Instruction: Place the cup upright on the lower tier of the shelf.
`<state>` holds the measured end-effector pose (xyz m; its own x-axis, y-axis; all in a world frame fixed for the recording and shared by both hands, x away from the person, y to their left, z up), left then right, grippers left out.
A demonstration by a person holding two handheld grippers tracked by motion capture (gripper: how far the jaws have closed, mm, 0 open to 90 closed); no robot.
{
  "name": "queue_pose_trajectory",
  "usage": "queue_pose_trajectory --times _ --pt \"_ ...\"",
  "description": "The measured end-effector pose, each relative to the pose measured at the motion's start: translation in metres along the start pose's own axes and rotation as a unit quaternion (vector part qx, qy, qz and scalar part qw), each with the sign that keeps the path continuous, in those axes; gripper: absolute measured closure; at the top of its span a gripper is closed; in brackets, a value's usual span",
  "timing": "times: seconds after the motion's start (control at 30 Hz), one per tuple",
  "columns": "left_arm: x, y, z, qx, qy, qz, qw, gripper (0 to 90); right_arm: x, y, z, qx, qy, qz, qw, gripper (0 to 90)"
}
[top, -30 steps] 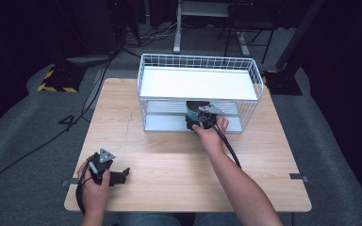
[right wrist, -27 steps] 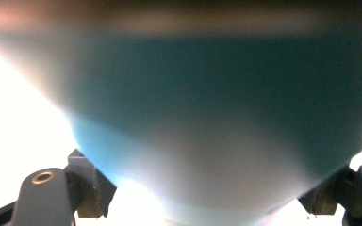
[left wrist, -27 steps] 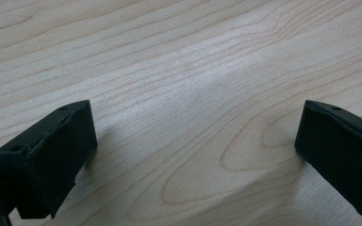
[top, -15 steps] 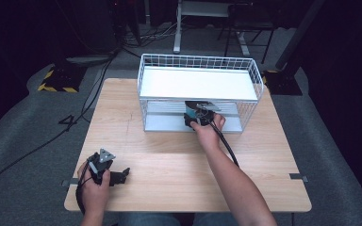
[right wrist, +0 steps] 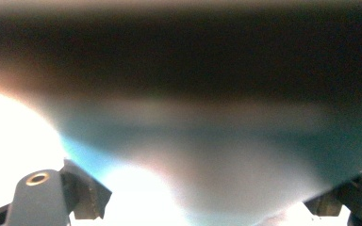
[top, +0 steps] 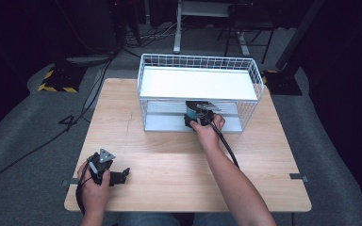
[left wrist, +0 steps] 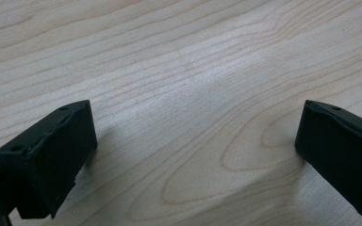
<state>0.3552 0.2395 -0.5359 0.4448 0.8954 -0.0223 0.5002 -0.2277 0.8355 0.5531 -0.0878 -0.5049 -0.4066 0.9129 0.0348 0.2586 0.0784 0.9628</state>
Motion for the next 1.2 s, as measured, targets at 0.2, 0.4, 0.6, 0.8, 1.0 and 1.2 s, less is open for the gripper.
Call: queue_pose_trajectory --times 0.2,0.4,0.6,0.8,1.0,1.2 --pt "0.0 0.0 0.0 0.0 -0.001 0.0 1.0 0.0 -0.001 0.001 -0.002 0.0 0.001 -0.007 1.0 19.3" --pt "0.0 0.0 0.0 0.0 -0.001 0.0 1.0 0.0 -0.002 0.002 -0.011 0.001 0.0 -0.008 1.0 18.6" --pt "0.0 0.0 0.0 0.0 -0.001 0.0 1.0 0.0 -0.005 0.002 -0.024 -0.002 0.005 -0.003 1.0 16.9" --pt "0.0 0.0 0.0 0.0 -0.001 0.0 1.0 0.0 -0.007 0.006 -0.041 -0.001 0.016 -0.003 0.9999 16.7" --pt "0.0 0.0 0.0 0.0 0.0 0.0 1.0 0.0 -0.008 0.011 -0.059 -0.002 0.03 -0.002 0.9996 16.6" --pt "0.0 0.0 0.0 0.0 0.0 0.0 1.0 0.0 -0.011 0.02 -0.083 -0.012 0.053 -0.006 0.9985 16.5"
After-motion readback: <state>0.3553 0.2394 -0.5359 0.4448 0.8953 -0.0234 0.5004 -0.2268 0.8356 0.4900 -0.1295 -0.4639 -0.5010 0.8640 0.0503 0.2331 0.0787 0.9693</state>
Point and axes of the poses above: each handheld gripper's, and its own axes: z roughly forward along the jaws, y roughly out of its top, x roughly to its left, the point moved 4 cm from there along z, roughly forward along the jaws, and after that the axes turned 15 degrees about -x, right-handed, at the moved point
